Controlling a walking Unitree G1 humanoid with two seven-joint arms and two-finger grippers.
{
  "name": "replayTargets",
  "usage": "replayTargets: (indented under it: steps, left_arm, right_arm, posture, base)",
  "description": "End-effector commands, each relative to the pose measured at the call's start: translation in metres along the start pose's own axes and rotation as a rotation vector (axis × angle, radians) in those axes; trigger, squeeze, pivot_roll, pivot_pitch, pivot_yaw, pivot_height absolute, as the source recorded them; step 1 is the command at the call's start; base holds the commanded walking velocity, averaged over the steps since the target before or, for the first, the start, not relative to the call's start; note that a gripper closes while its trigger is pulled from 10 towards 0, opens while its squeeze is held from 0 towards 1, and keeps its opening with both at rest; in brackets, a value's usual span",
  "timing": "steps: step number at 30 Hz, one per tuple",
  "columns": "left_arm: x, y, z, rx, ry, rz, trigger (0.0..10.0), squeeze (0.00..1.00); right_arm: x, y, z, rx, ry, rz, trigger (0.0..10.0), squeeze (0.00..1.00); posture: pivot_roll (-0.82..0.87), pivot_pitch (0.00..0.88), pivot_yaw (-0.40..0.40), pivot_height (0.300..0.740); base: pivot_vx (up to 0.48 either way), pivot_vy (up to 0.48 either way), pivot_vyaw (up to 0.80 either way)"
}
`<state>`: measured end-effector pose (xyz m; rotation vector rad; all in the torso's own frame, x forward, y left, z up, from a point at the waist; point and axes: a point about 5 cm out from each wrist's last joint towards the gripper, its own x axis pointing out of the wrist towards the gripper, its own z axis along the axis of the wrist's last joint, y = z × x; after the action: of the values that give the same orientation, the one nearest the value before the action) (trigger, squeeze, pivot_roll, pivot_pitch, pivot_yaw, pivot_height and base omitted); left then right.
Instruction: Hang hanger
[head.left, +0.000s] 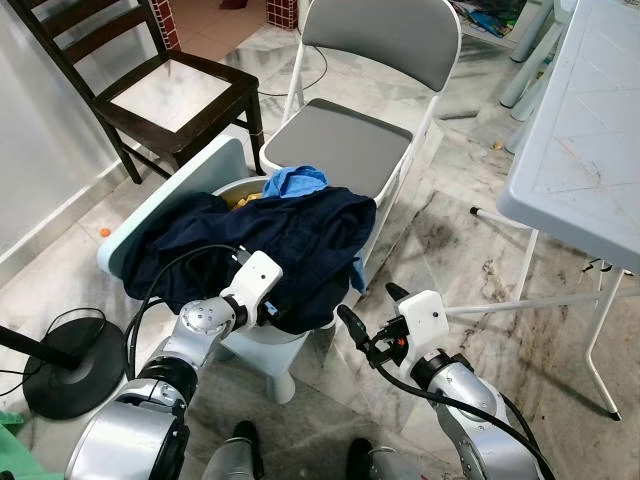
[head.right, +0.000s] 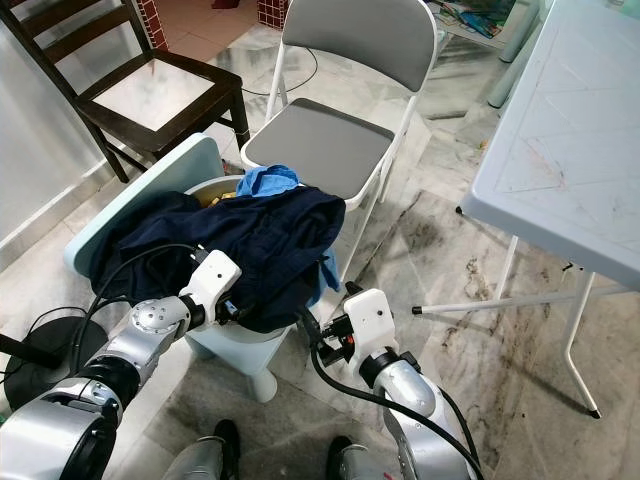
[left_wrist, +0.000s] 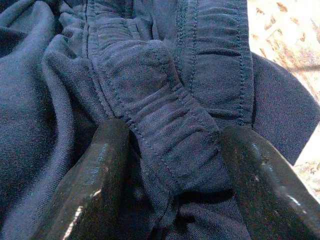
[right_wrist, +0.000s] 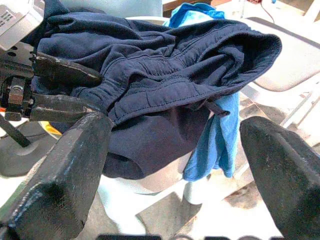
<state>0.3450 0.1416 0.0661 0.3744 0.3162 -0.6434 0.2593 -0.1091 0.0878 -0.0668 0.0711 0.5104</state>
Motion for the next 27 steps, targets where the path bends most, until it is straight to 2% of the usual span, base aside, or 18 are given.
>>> replayTargets:
  steps: [1,14,15,19,27]
  left_arm:
    - [-0.009,-0.001,-0.025,-0.039,0.081,0.026,0.0,0.0]
    - [-0.011,0.001,-0.026,-0.076,0.045,0.088,0.0,0.0]
    - [-0.012,0.002,-0.026,-0.081,0.034,0.107,0.0,0.0]
    - [-0.02,0.01,-0.021,-0.09,-0.109,0.277,0.0,0.0]
    - [-0.026,0.009,-0.025,-0.083,-0.152,0.341,0.0,0.0]
  right_arm:
    - [-0.003,0.0,-0.002,-0.009,0.015,0.009,10.0,0.0]
    - [0.0,0.0,-0.001,-0.025,0.02,0.02,10.0,0.0]
    - [-0.001,0.0,-0.002,-0.026,0.021,0.02,10.0,0.0]
    - [-0.002,-0.001,-0.003,-0.028,0.025,0.008,10.0,0.0]
    - [-0.001,0.0,-0.004,-0.027,0.026,0.01,10.0,0.0]
  posture:
    - [0.03,0.277,-0.052,0.74]
    - [0.03,0.273,-0.058,0.74]
    - [0.03,0.273,-0.056,0.74]
    - [0.03,0.275,-0.052,0.74]
    - [0.04,0.276,-0.056,0.74]
  base:
    - [0.0,0.0,0.0]
    - [0.0,0.0,0.0]
    - [0.0,0.0,0.0]
    - [0.0,0.0,0.0]
    - [0.0,0.0,0.0]
